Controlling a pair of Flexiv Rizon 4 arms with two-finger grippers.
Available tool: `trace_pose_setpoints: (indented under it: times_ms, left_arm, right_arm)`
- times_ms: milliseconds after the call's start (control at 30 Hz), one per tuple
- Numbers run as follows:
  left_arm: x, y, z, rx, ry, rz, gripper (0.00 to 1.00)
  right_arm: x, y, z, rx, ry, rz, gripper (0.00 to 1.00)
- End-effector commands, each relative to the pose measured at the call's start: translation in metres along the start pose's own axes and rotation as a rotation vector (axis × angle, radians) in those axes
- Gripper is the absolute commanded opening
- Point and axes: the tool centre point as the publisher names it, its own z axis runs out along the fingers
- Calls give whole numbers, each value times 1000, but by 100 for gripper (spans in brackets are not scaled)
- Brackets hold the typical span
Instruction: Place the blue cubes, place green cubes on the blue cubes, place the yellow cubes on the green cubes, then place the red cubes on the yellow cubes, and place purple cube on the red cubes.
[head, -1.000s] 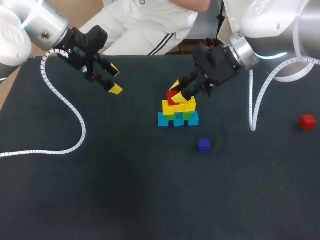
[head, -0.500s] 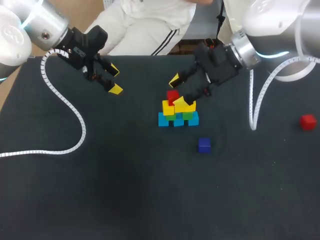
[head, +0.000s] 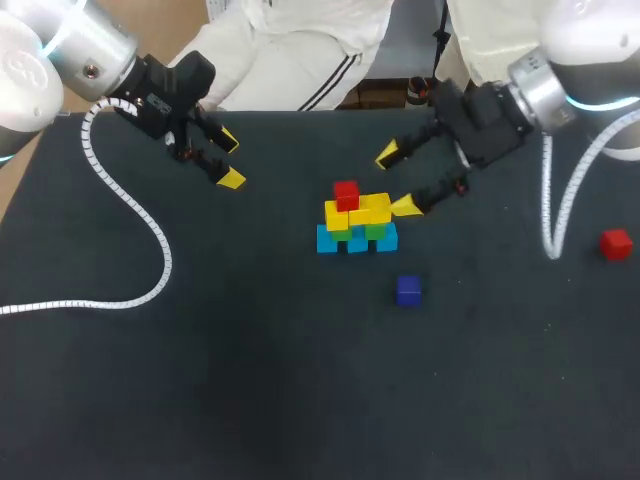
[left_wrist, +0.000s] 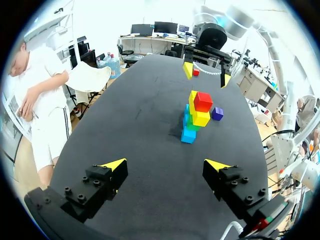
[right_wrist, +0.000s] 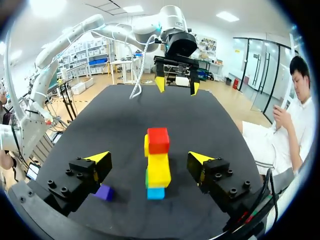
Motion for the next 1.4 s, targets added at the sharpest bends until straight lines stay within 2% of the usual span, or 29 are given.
trace_pose_setpoints:
  times_ms: [33,500,800,867,900,967,1000,1067,1133,1200,1233,1400]
  left_arm:
    - [1,-1,0,-1,-2,2,100]
    - [1,-1,0,-1,-2,2,100]
    - [1,-1,0,-1,-2,2,100]
    - [1,-1,0,-1,-2,2,100]
    - [1,-1,0,-1,-2,2,100]
    - [1,-1,0,-1,-2,2,100]
    - [1,-1,0,-1,-2,2,100]
    - [1,-1,0,-1,-2,2,100]
    - [1,-1,0,-1,-2,2,100]
    - [1,-1,0,-1,-2,2,100]
    - [1,-1,0,-1,-2,2,100]
    - [1,-1,0,-1,-2,2,100]
  right_arm:
    - [2,23,-16,39,18,23,100]
    - [2,23,-16,39,18,23,100]
    - [53,41,-75,161,-44,96,100]
    - [64,43,-85,186,4,129,100]
    - [70,44,-89,189,-21,133,100]
    - [80,46,-95,202,30,158,100]
    - [85,48,-98,209,3,166,100]
    - [94,54,-103,205,16,159,100]
    - [105,62,-111,191,-28,143,100]
    - [112,66,-117,182,-31,181,100]
    - [112,70,-121,218,-25,211,100]
    - [112,70,-121,218,-25,211,100]
